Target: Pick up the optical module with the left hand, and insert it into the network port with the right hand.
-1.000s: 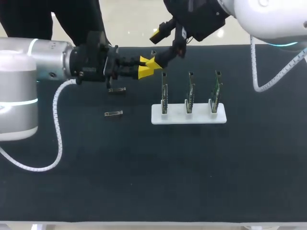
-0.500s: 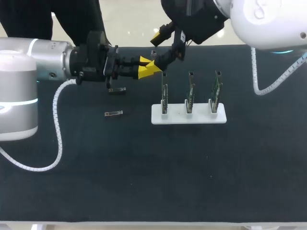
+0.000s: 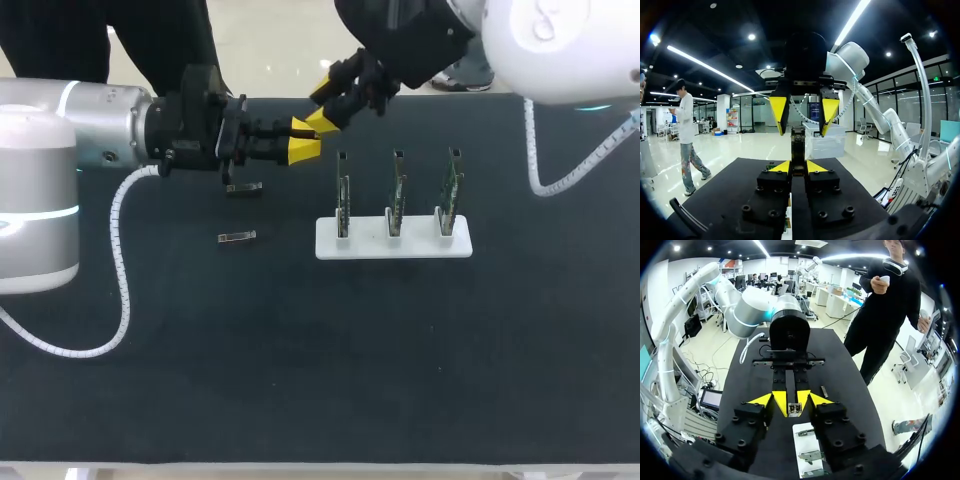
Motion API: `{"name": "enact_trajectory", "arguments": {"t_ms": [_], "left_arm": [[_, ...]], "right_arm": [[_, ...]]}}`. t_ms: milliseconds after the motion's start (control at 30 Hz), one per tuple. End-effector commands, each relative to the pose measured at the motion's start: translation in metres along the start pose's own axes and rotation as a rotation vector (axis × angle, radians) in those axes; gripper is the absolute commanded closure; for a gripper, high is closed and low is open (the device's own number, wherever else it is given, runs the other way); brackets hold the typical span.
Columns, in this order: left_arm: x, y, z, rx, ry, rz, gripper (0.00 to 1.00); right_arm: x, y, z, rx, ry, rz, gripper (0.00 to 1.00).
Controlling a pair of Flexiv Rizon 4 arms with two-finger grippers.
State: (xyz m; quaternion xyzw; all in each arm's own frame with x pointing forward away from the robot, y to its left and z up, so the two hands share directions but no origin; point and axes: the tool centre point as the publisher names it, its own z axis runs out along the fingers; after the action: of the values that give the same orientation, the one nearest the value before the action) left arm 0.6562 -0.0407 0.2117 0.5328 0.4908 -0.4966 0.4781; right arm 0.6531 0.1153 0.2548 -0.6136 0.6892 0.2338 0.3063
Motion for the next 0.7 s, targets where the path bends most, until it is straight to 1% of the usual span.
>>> {"name": "enact_trajectory", "arguments": {"t_ms": [33, 67, 233, 333, 400, 433, 467, 500, 700], "left_arm": [[0.0008, -0.0006, 0.0003, -0.004, -0.002, 0.003, 1.0], [0.0008, -0.0006, 0.0003, -0.004, -0.002, 0.003, 1.0], [0.0008, -0.0006, 0.0003, -0.004, -0.002, 0.003, 1.0], [0.0008, -0.0006, 0.0003, -0.004, -0.002, 0.003, 1.0], [0.0008, -0.0006, 0.0003, -0.004, -0.002, 0.003, 1.0], [0.0008, -0.0006, 0.0003, -0.004, -0.002, 0.003, 1.0], [0.0008, -0.0006, 0.0003, -0.004, -0.002, 0.003, 1.0], [0.0008, -0.0006, 0.0003, -0.004, -0.002, 0.003, 1.0], [0.0008, -0.0006, 0.0003, -0.004, -0.002, 0.003, 1.0]], "right_arm": [[-0.0005, 0.0011, 0.0028, 0.004, 0.0, -0.001, 0.55], [-0.0003, 0.0013, 0.0032, 0.005, -0.001, -0.001, 0.58], [0.0013, 0.0013, 0.0044, 0.01, -0.003, -0.005, 0.55], [0.0019, 0.001, 0.0052, 0.012, -0.003, -0.009, 0.58], [0.0021, 0.0009, 0.0059, 0.013, -0.003, -0.011, 0.67], [0.0021, 0.0009, 0.0061, 0.015, -0.003, -0.012, 0.76], [0.0021, 0.0008, 0.0064, 0.016, -0.003, -0.013, 0.94], [0.0021, 0.0008, 0.0066, 0.017, -0.004, -0.013, 1.0], [0.0013, 0.0001, 0.0073, 0.015, -0.001, -0.013, 1.0]]}}
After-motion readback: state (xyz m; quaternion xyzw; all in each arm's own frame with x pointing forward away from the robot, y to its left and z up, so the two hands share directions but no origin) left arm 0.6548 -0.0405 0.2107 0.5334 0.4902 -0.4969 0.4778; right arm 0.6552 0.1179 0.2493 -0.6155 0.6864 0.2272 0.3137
